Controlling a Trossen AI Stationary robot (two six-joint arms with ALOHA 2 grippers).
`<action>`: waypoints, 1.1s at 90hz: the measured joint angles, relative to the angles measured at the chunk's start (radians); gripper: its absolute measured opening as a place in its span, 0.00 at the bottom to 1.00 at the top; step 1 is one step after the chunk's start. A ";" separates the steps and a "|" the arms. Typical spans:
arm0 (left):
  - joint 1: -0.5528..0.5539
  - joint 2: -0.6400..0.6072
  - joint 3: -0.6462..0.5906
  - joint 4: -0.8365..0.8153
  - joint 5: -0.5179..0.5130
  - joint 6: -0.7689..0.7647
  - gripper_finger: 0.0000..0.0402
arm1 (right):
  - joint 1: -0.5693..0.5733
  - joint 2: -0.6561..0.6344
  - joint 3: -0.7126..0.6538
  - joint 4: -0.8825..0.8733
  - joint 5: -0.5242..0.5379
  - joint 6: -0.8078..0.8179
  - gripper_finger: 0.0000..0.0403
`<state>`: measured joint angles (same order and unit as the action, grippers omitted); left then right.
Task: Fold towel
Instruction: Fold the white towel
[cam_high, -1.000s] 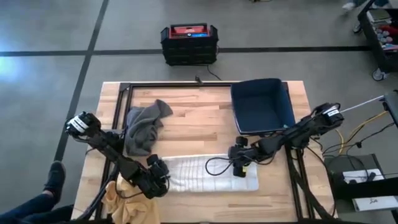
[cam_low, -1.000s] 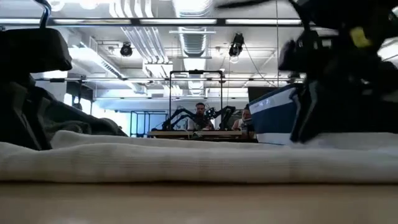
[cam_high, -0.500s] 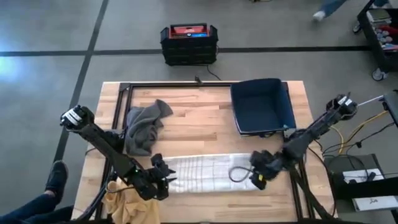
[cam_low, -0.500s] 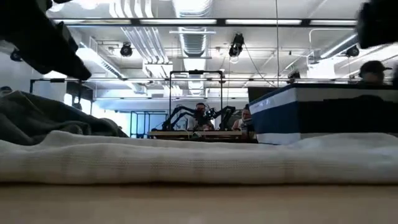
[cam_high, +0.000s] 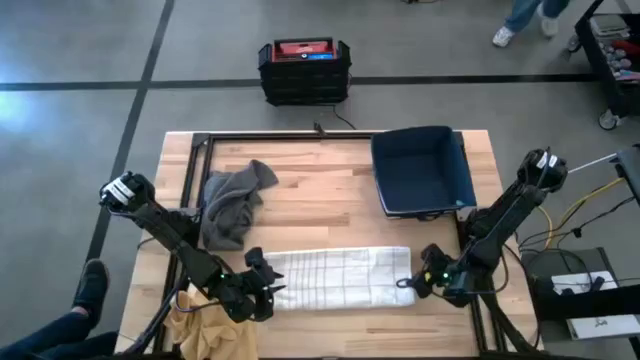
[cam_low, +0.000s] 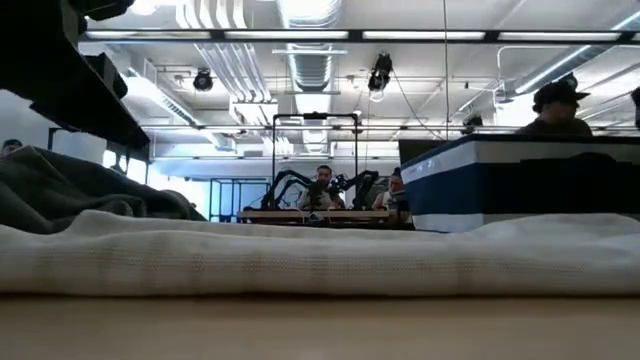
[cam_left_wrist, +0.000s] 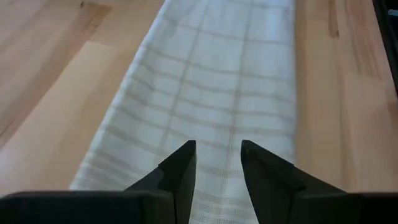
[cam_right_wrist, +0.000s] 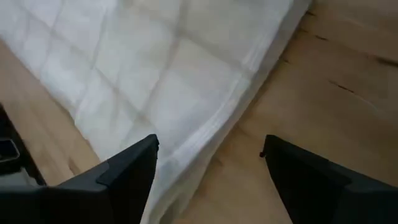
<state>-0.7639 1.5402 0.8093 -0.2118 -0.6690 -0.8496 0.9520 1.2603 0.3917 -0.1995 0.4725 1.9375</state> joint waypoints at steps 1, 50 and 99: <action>0.000 0.002 0.000 0.000 0.000 0.000 0.28 | 0.000 0.002 -0.004 0.011 0.004 0.000 0.69; 0.034 0.078 -0.001 0.049 0.000 0.000 0.28 | -0.066 0.210 0.002 0.285 0.122 -0.036 0.56; 0.075 0.103 0.000 0.242 0.043 0.161 0.28 | -0.097 0.262 0.061 0.271 0.172 -0.260 0.04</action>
<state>-0.6886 1.6433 0.8093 0.0300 -0.6261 -0.6887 0.8555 1.5227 0.4524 0.0720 0.6444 1.6775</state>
